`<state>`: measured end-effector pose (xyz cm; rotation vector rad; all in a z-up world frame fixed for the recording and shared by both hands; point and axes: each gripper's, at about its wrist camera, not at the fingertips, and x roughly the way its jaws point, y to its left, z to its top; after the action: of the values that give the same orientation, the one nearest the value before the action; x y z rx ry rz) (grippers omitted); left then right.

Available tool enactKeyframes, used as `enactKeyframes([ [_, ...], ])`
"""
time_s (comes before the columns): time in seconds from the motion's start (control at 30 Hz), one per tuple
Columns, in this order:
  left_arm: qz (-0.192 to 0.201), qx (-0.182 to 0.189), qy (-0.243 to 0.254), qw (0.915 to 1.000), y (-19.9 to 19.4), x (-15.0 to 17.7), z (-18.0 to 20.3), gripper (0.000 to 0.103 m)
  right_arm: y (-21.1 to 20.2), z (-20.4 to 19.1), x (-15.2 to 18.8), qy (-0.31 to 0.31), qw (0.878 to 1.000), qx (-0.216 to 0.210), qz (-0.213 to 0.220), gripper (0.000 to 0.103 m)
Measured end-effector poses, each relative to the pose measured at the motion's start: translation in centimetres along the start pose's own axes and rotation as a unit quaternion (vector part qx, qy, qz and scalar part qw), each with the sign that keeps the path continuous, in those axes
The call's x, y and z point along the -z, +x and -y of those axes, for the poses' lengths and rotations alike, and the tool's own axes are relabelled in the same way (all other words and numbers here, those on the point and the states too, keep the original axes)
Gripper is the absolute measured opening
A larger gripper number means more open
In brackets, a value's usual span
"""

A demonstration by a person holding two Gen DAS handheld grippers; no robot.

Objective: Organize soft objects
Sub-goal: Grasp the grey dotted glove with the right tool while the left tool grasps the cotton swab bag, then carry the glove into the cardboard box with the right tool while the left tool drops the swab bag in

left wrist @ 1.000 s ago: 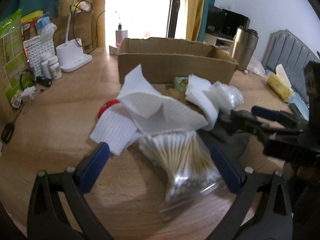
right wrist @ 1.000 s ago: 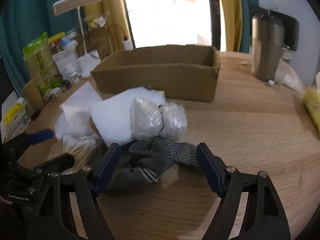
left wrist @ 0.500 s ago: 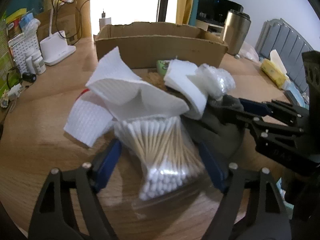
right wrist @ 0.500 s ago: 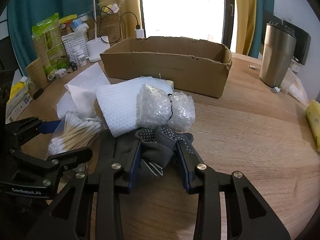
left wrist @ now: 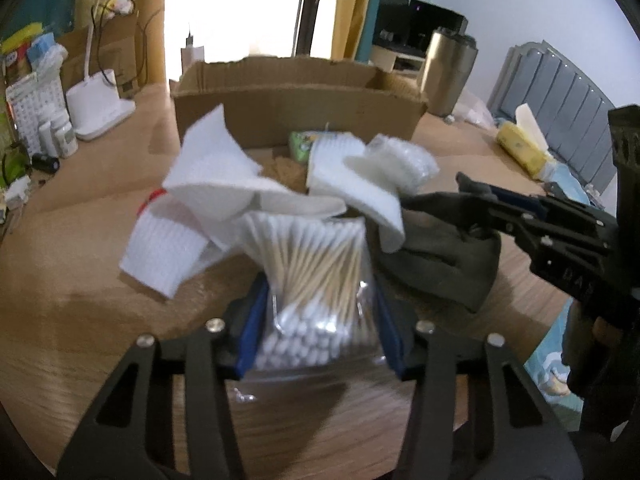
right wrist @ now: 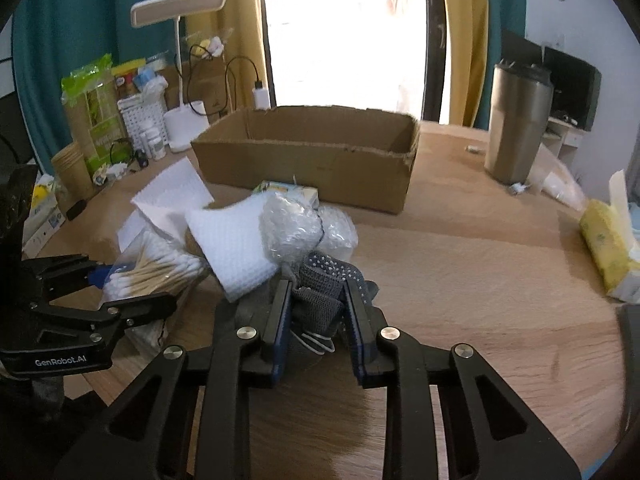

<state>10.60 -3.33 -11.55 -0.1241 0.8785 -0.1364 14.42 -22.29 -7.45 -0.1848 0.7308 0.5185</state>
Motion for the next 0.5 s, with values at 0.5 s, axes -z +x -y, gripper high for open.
enactKeyframes([
  [0.5,0.075,0.009,0.009,0.9971,-4.4,-2.1,0.0,0.051,-4.0,0.2,-3.0,-0.009,0.998,0.020,0.061,0.027],
])
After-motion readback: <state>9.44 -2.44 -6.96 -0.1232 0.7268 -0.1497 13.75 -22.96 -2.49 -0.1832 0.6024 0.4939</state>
